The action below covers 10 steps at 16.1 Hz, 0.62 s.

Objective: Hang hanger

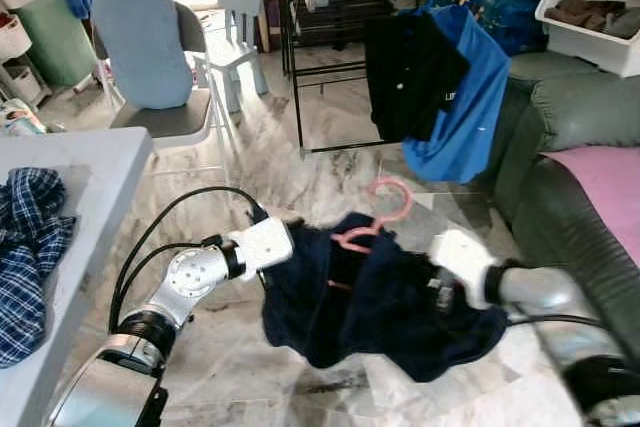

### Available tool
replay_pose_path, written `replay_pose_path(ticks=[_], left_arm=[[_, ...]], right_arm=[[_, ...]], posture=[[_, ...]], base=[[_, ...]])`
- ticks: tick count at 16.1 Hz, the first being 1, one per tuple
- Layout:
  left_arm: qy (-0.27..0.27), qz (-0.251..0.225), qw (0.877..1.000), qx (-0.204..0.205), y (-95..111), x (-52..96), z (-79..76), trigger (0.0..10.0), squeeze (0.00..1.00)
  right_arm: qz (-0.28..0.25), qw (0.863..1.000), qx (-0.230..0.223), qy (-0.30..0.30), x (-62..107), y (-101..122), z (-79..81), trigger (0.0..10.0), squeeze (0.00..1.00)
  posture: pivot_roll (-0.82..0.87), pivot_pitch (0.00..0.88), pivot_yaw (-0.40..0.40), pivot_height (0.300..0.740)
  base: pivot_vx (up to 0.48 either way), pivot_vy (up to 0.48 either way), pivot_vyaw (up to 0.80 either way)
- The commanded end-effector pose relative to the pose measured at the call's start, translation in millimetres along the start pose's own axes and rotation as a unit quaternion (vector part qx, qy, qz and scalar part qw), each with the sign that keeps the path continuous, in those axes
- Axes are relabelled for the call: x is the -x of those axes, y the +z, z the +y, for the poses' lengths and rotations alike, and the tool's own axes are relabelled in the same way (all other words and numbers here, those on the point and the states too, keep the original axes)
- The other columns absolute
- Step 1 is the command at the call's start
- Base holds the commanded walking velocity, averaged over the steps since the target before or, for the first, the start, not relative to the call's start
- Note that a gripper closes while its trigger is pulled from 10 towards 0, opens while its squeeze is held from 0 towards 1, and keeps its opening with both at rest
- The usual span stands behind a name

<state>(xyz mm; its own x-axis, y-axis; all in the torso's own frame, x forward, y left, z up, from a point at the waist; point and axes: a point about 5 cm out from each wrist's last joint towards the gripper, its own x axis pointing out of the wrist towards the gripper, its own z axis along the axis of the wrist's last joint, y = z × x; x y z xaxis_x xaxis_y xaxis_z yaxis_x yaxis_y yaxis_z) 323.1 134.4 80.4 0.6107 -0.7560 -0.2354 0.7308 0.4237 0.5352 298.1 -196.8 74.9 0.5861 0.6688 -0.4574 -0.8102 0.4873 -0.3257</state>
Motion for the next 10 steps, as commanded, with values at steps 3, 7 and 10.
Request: replay_pose_path(ticks=[3,7,10], left_arm=[[0.06,-0.011,0.998,0.015,5,0.9,19.3,10.0,1.0],[0.075,-0.009,0.997,0.012,7,-1.2,23.1,10.0,1.0],[0.089,-0.009,0.996,0.018,6,-0.1,24.5,10.0,1.0]], right_arm=[[0.018,0.999,-0.003,-0.037,3.7,-2,-12.4,0.0,0.0],[0.052,0.997,0.006,-0.054,1.1,-9,-11.8,0.0,0.0],[0.088,0.993,0.0,-0.073,-0.1,-18,-11.2,0.0,0.0]], posture=[[-0.16,0.0,0.058,0.74],[-0.16,0.0,0.066,0.74],[-0.16,0.0,0.068,0.74]], base=[[0.0,0.0,0.0],[0.0,0.0,0.0],[0.0,0.0,0.0]])
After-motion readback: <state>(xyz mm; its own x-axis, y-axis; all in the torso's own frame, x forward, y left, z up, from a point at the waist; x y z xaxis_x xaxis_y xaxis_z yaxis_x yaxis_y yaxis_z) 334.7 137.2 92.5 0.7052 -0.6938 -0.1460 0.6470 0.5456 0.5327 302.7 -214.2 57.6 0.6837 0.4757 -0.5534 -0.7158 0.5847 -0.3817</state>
